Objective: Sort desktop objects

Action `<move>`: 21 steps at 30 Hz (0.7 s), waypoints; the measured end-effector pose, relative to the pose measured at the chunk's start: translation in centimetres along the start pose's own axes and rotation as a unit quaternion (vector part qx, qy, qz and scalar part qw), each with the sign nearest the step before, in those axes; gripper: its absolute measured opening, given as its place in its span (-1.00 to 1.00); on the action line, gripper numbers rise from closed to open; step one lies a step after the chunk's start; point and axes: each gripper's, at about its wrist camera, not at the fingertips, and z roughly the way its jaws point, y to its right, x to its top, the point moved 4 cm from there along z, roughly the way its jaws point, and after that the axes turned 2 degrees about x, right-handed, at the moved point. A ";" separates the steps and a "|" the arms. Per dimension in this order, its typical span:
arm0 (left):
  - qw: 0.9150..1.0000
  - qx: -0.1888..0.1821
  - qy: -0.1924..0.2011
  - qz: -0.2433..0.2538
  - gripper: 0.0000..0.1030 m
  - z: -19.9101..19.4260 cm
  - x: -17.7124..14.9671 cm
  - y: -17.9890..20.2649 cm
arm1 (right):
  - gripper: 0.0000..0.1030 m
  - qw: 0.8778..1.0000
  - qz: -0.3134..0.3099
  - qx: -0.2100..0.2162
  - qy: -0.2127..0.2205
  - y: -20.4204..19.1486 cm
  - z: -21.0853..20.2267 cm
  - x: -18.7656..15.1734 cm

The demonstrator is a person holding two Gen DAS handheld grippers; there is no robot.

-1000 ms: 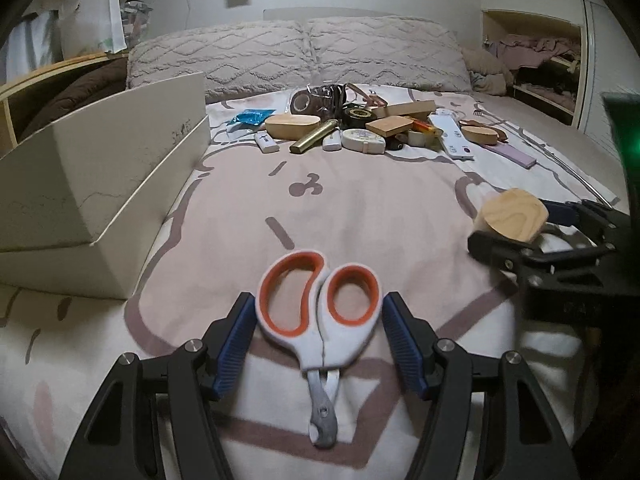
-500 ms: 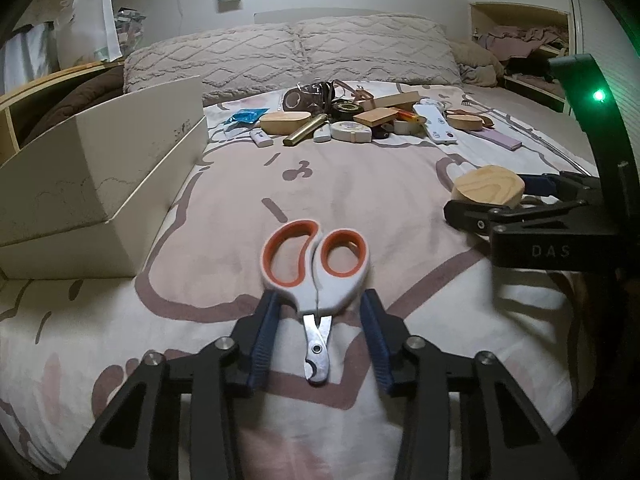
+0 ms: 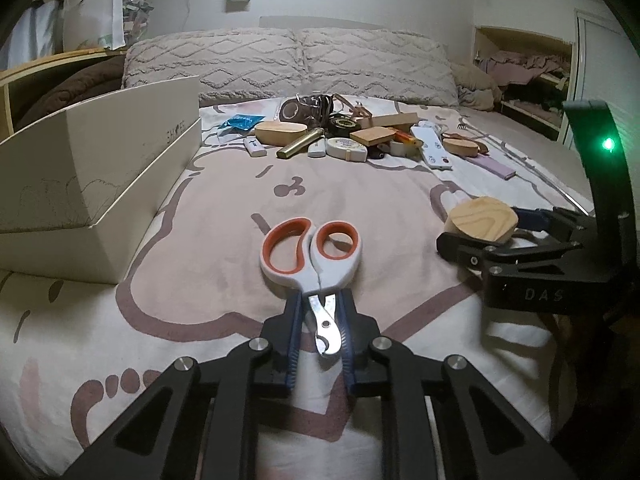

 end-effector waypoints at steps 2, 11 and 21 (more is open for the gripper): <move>1.000 -0.004 0.005 -0.002 -0.67 -0.2 0.1 0.0 | 0.82 1.000 0.000 0.000 0.000 0.0 0.0 0.0; 0.999 -0.015 0.034 -0.001 -0.68 -2.3 0.8 0.1 | 0.82 1.000 0.000 0.000 0.000 0.0 0.1 0.0; 0.996 -0.017 0.083 -0.008 -0.68 -4.4 3.5 0.1 | 0.82 1.000 0.006 0.006 0.006 0.2 -0.3 0.1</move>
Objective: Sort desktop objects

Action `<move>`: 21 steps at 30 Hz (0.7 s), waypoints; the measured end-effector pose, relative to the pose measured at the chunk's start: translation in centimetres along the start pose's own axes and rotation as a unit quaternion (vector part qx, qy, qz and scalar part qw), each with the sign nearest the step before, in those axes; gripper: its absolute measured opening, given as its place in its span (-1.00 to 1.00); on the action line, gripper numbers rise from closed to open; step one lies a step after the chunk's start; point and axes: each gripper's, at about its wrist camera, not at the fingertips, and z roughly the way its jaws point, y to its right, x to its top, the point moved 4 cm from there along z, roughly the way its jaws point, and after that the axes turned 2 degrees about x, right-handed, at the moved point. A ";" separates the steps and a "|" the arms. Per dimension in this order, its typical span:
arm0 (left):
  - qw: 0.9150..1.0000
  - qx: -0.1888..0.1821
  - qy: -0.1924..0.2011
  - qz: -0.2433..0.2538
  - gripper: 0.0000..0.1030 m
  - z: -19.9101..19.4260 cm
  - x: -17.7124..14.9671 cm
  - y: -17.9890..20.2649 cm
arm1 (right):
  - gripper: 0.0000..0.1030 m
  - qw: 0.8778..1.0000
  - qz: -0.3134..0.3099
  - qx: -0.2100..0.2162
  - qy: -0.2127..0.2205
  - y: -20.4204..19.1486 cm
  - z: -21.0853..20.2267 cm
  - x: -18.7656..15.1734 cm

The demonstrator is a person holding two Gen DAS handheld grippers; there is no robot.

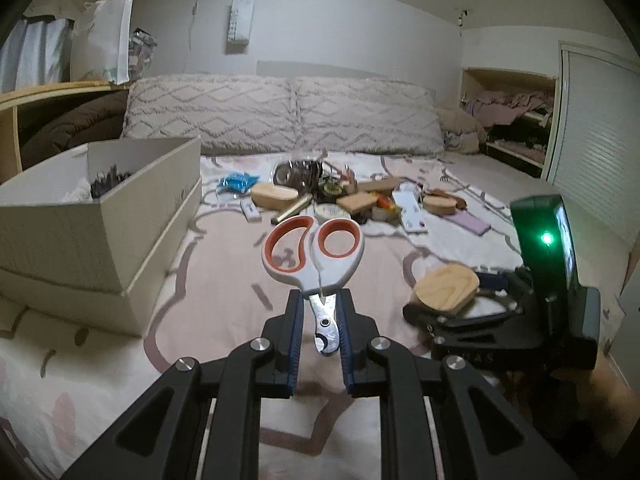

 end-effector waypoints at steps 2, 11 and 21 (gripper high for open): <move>1.000 0.004 0.004 -0.007 -0.68 -0.1 0.3 -0.3 | 0.82 1.000 0.006 0.000 0.010 0.1 -0.5 0.1; 0.999 0.015 0.002 -0.033 -0.68 -0.1 -0.1 -1.7 | 0.82 0.998 -0.018 -0.025 0.049 -1.7 -3.1 -0.2; 0.999 0.022 0.017 -0.032 -0.68 -1.2 0.4 -2.3 | 0.82 0.997 0.005 -0.030 0.076 -2.5 -6.8 0.8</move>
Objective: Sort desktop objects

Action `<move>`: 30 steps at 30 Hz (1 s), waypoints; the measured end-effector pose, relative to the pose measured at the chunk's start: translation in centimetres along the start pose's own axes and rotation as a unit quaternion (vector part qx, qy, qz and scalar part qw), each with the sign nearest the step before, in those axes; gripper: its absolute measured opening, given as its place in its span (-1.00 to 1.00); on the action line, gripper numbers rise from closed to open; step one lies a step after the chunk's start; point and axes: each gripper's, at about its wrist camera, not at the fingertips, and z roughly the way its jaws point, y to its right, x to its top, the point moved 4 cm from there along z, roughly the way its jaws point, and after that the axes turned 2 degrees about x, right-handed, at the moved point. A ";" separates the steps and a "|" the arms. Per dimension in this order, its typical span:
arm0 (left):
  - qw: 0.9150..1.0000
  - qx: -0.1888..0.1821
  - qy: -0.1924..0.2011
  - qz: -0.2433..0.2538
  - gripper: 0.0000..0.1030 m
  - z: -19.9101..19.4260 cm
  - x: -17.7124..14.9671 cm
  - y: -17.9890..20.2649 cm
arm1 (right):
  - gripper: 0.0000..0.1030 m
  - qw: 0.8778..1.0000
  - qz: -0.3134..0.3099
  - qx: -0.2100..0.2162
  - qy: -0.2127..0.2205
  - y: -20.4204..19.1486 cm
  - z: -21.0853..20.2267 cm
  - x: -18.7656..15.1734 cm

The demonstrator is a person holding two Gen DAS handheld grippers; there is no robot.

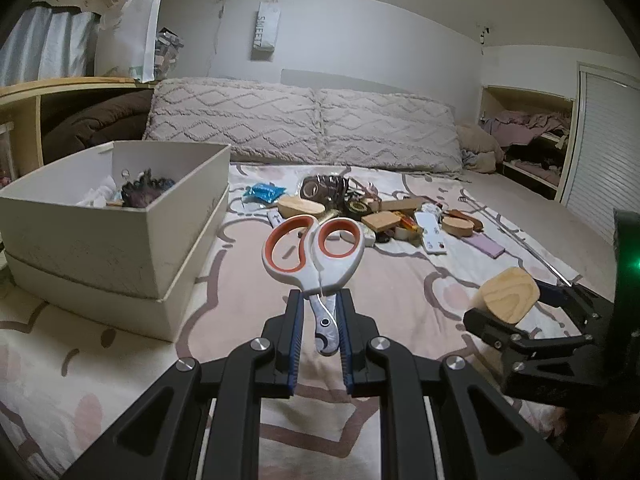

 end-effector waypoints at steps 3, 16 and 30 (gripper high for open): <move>1.000 0.001 0.009 0.001 -0.68 -0.5 0.7 -0.2 | 0.82 1.000 0.006 0.006 0.013 -0.1 -0.9 1.2; 0.997 0.009 0.078 0.014 -0.68 -2.3 6.4 -0.7 | 0.82 0.997 0.007 0.035 0.070 -0.6 -3.6 7.2; 0.993 0.032 0.116 -0.003 -0.68 -0.9 13.5 -2.6 | 0.82 0.993 0.017 0.081 0.089 -1.7 -2.2 13.7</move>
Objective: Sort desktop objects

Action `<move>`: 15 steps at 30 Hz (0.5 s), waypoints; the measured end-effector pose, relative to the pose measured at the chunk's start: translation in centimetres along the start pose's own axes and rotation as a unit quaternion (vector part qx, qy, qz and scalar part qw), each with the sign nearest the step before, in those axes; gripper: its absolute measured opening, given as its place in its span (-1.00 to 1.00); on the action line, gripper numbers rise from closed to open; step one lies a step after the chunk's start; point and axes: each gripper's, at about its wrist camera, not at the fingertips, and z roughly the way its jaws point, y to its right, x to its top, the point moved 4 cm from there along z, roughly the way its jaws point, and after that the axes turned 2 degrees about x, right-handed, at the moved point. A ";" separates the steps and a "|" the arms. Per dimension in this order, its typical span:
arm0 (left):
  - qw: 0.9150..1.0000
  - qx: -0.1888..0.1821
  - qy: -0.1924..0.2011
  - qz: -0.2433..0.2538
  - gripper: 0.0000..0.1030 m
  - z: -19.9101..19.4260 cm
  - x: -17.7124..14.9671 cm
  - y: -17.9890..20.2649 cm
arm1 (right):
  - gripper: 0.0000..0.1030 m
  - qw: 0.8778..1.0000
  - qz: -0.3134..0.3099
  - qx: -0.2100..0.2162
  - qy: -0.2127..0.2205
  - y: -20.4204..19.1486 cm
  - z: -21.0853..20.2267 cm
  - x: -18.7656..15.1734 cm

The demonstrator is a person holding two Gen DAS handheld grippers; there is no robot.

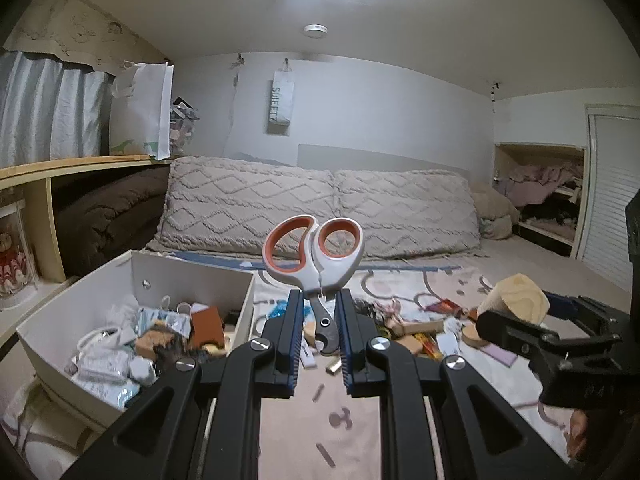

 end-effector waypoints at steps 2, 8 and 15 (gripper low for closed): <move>1.000 0.004 0.005 -0.008 -0.68 0.6 0.9 -0.5 | 0.82 1.000 -0.001 0.004 -0.001 -0.2 0.6 0.6; 1.000 0.016 0.018 -0.011 -0.68 1.9 3.7 -2.4 | 0.82 0.999 0.015 0.043 -0.016 -1.1 2.9 2.7; 0.998 0.050 0.023 -0.017 -0.68 2.8 5.5 -6.8 | 0.82 0.997 0.014 0.078 -0.025 -3.4 6.1 5.2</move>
